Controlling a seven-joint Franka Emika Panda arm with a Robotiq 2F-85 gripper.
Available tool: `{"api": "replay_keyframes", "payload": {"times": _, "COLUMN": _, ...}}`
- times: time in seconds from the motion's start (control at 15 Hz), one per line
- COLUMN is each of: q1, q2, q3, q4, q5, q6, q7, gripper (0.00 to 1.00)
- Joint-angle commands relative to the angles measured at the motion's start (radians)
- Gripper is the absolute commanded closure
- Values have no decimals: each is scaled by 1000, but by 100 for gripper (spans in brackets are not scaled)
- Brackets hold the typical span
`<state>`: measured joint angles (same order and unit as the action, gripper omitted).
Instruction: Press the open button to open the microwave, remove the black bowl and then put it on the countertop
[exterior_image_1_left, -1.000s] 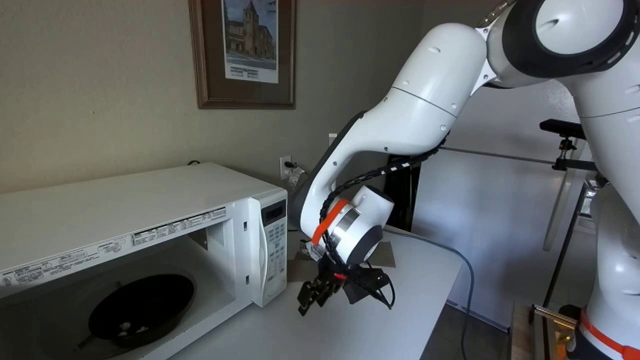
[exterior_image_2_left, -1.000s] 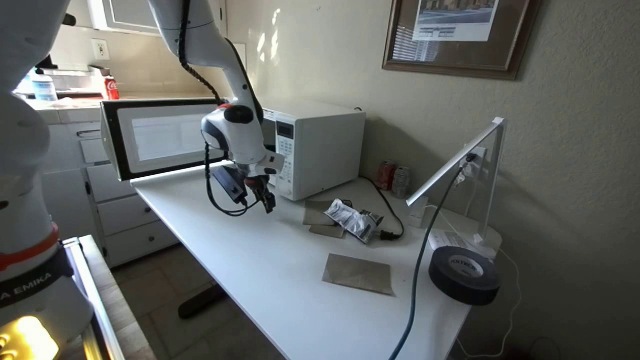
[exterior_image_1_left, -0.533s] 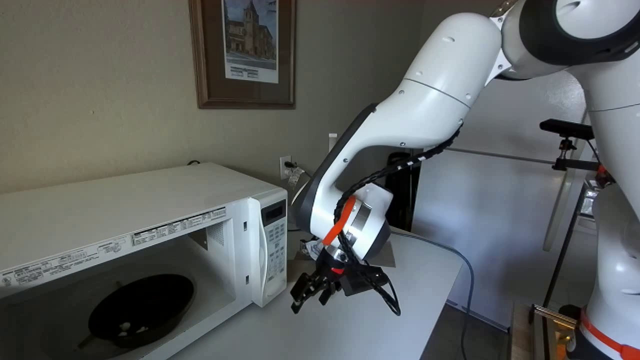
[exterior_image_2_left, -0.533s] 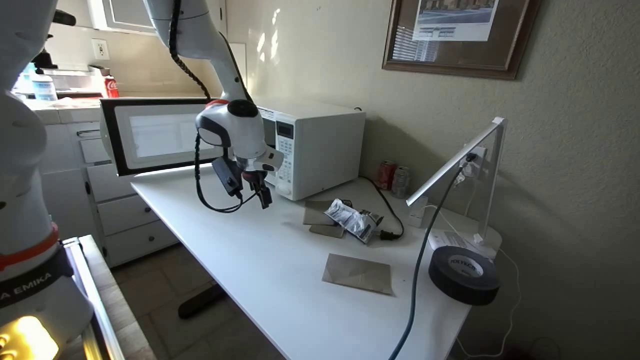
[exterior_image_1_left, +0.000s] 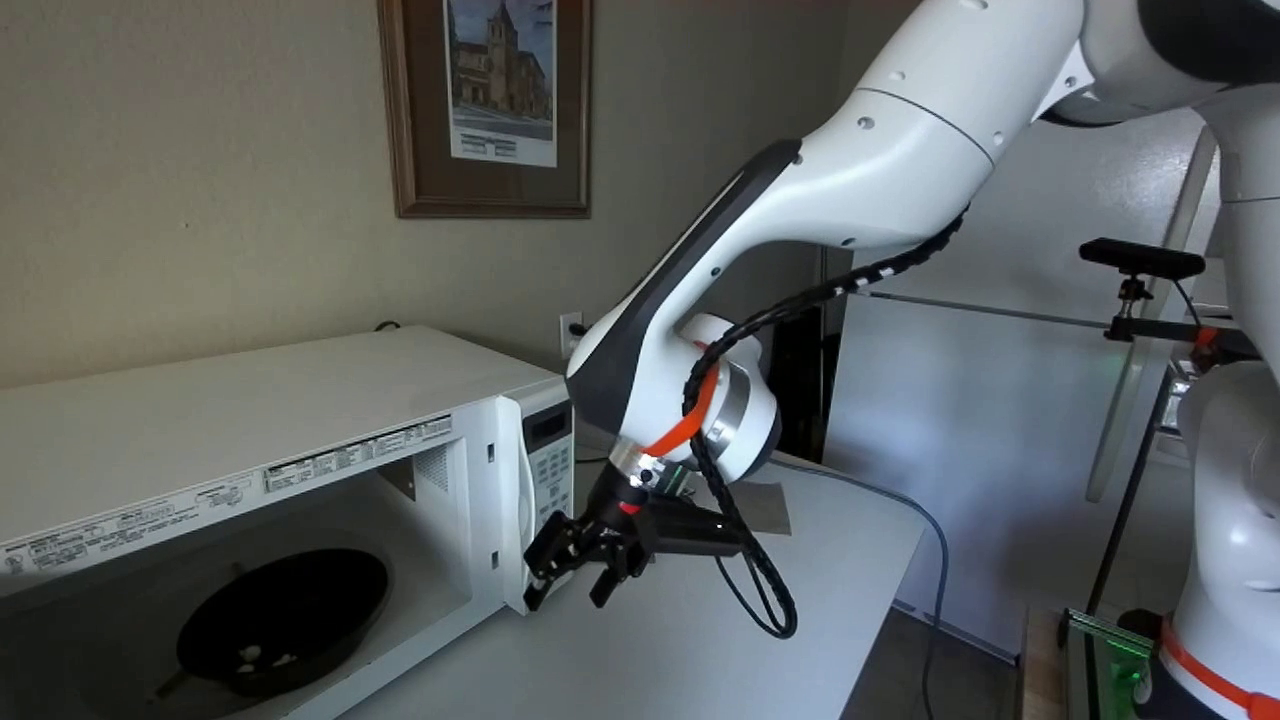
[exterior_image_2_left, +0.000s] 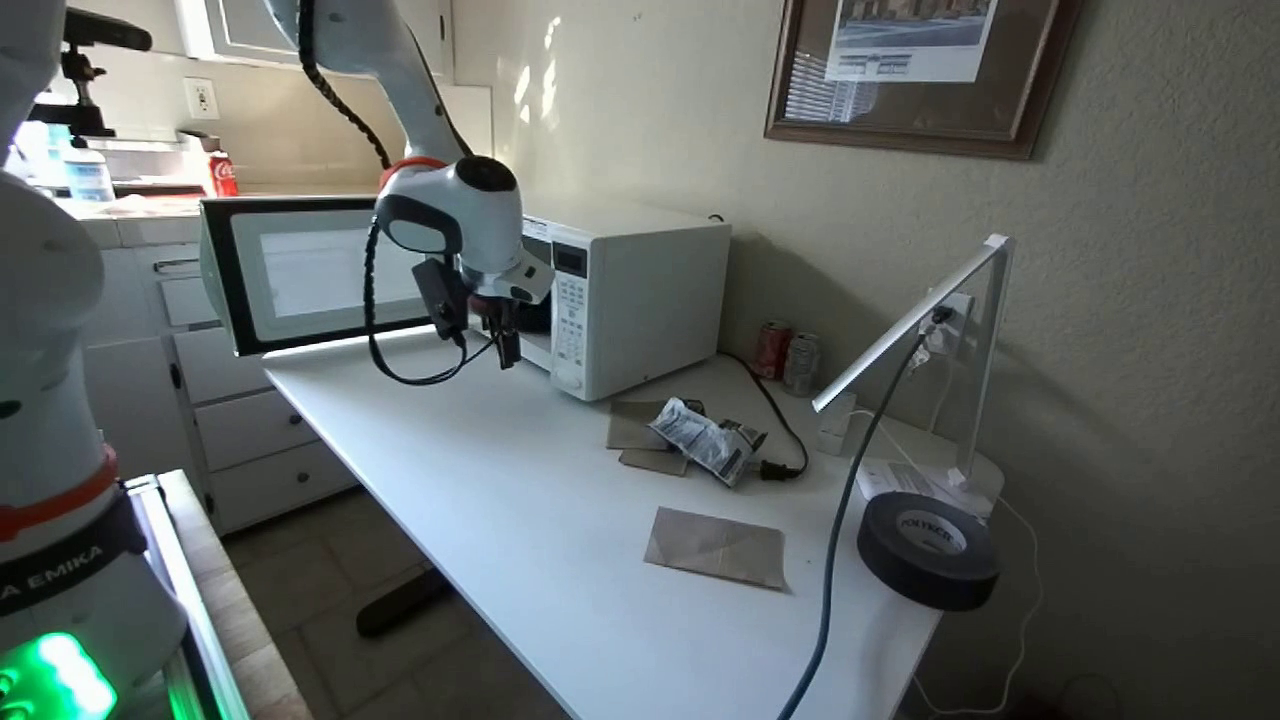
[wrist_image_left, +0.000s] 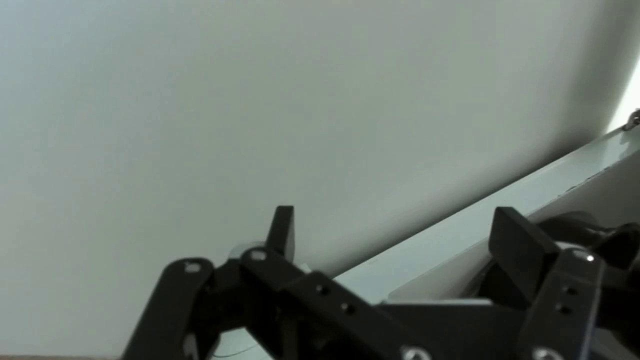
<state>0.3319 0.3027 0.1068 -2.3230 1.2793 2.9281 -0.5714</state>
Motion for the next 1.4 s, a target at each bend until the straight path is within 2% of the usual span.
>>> {"api": "replay_keyframes", "payload": {"times": 0.0, "q1": 37, "q2": -25, "q3": -4, "q4": 20, "q5": -79, "q6": -55, "q7": 163, "gripper": 0}}
{"api": "replay_keyframes", "payload": {"times": 0.2, "q1": 61, "q2": -6, "q3": 3, "q4": 71, "q5": -88, "q6": -51, "q7": 222, "gripper": 0}}
{"api": "replay_keyframes", "payload": {"times": 0.27, "q1": 62, "q2": -1, "q3": 10, "q4": 90, "q5": -72, "q6": -45, "q7": 198, "gripper": 0}}
{"api": "replay_keyframes", "payload": {"times": 0.33, "q1": 55, "q2": -17, "q3": 7, "q4": 59, "q5": -58, "q6": -31, "q7": 168, "gripper": 0}}
{"api": "replay_keyframes", "payload": {"times": 0.8, "q1": 62, "q2": -12, "q3": 11, "q4": 80, "q5": -58, "q6": -31, "q7": 172, "gripper": 0}}
{"api": "replay_keyframes", "payload": {"times": 0.87, "q1": 81, "q2": 3, "q3": 4, "q4": 83, "q5": -88, "q6": -14, "q7": 229, "gripper": 0}}
{"api": "replay_keyframes", "payload": {"times": 0.93, "q1": 78, "q2": 17, "q3": 18, "q4": 102, "q5": -49, "q6": 3, "q7": 191, "gripper": 0}}
{"api": "replay_keyframes", "payload": {"times": 1.2, "q1": 85, "q2": 70, "q3": 31, "q4": 153, "q5": 0, "q6": 98, "q7": 174, "gripper": 0}}
{"api": "replay_keyframes", "payload": {"times": 1.33, "q1": 76, "q2": 103, "q3": 57, "q4": 200, "q5": 68, "q6": 148, "q7": 144, "gripper": 0}}
